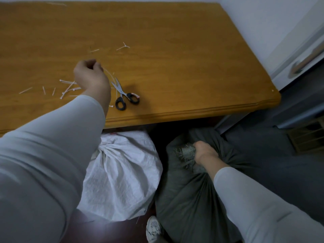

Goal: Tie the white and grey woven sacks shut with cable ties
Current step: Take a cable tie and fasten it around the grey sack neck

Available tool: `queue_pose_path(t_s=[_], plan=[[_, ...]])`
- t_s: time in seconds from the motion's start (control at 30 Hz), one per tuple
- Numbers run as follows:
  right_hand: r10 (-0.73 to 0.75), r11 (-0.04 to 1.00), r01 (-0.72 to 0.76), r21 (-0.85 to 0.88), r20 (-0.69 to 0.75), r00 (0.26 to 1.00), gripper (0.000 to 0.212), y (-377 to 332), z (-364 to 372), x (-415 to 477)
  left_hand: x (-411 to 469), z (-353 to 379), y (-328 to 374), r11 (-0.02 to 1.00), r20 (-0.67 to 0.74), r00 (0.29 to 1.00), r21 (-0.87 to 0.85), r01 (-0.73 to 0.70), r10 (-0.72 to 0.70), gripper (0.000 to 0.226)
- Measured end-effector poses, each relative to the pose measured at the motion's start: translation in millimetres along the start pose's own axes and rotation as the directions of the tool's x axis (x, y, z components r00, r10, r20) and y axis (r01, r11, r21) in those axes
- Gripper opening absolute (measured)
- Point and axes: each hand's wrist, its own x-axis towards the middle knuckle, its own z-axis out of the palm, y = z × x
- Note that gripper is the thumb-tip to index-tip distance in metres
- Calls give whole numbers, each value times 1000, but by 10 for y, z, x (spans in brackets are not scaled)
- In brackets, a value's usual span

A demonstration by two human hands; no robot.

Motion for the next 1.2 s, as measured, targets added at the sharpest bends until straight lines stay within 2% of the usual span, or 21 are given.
queue_pose_path(t_s=[0.13,0.3,0.43,0.53,0.67,0.77,0.83,0.9,0.97,1.1,1.2], plan=[[-8,1000,8,6,-12,1000,38,34,-13,-6,-63,12,-13,976,10,992,-175,129,-129,3],[-33,998,34,53,-11,999,32,121,-24,11,-215,84,-109,973,108,982,-158,170,-154,12],[-45,978,38,205,29,999,60,319,-136,-2,-612,281,-349,957,350,917,-142,253,-191,34],[-63,913,59,404,-4,998,43,542,-191,3,-1107,449,-600,964,519,828,-32,265,-211,27],[-39,731,53,680,-37,999,48,918,-237,-28,-1893,644,-960,949,608,741,68,309,-285,20],[-13,499,45,866,-44,999,49,1235,-256,-88,-2395,795,-1274,924,607,707,139,355,-363,19],[-13,368,37,929,-34,999,53,1432,-249,-108,-2701,904,-1436,920,608,695,186,345,-384,11],[-16,260,19,965,-16,1000,63,1605,-232,-94,-2968,1016,-1552,916,617,677,252,313,-401,21],[-21,169,17,985,-14,1000,64,1744,-232,-65,-3172,1150,-1668,925,640,670,306,227,-376,36],[-45,54,6,998,-4,999,55,1944,-265,-23,-3525,1363,-1858,919,698,642,395,25,-318,18],[-65,-13,-18,1000,17,998,51,2032,-312,30,-3707,1485,-1996,921,793,574,354,-162,-204,20]])
